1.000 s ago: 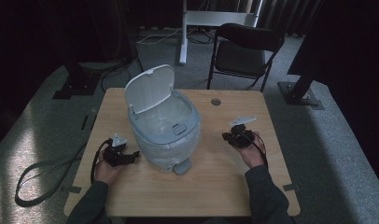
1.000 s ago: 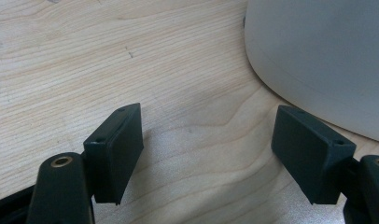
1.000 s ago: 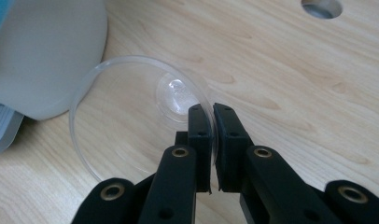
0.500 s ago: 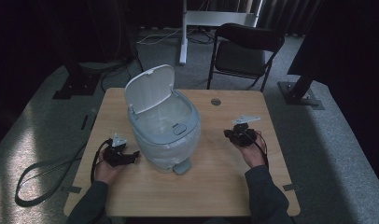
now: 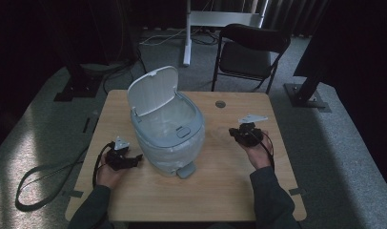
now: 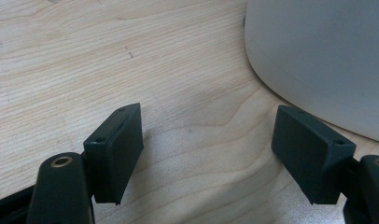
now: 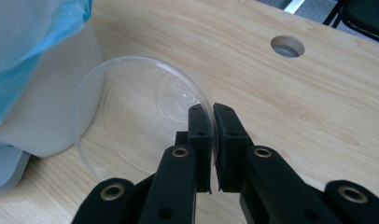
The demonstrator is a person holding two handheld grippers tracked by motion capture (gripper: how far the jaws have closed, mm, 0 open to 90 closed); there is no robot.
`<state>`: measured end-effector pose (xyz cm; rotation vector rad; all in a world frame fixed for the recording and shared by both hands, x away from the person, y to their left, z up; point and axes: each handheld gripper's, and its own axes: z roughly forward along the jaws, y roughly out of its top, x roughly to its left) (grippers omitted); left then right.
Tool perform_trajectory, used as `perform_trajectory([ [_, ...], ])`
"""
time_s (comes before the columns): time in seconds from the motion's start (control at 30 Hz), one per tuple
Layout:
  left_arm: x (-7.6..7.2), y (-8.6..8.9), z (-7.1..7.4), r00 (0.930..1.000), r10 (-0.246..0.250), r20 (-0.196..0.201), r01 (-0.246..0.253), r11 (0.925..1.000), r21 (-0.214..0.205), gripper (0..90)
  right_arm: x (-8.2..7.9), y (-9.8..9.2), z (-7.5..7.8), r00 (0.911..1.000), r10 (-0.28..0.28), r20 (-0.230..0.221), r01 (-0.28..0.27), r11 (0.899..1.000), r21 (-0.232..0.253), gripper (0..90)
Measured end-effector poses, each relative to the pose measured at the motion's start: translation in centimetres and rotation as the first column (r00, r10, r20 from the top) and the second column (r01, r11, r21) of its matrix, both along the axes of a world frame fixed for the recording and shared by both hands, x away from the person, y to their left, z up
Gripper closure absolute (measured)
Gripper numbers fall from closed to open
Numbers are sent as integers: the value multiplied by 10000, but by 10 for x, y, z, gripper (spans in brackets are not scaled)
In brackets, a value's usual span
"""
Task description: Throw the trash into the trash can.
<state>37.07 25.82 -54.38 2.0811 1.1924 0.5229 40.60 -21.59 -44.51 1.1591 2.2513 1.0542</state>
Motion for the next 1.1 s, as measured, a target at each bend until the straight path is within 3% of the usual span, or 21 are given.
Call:
perform_trajectory([
  [0.4,0,0,0,10000,-8,6,8,10000,7,252,3,5,18,9994,6,338,-15,9996,278,858],
  [1.1,0,0,0,10000,-10,9,10,10000,1,252,5,7,45,9967,21,810,-51,9993,361,859],
])
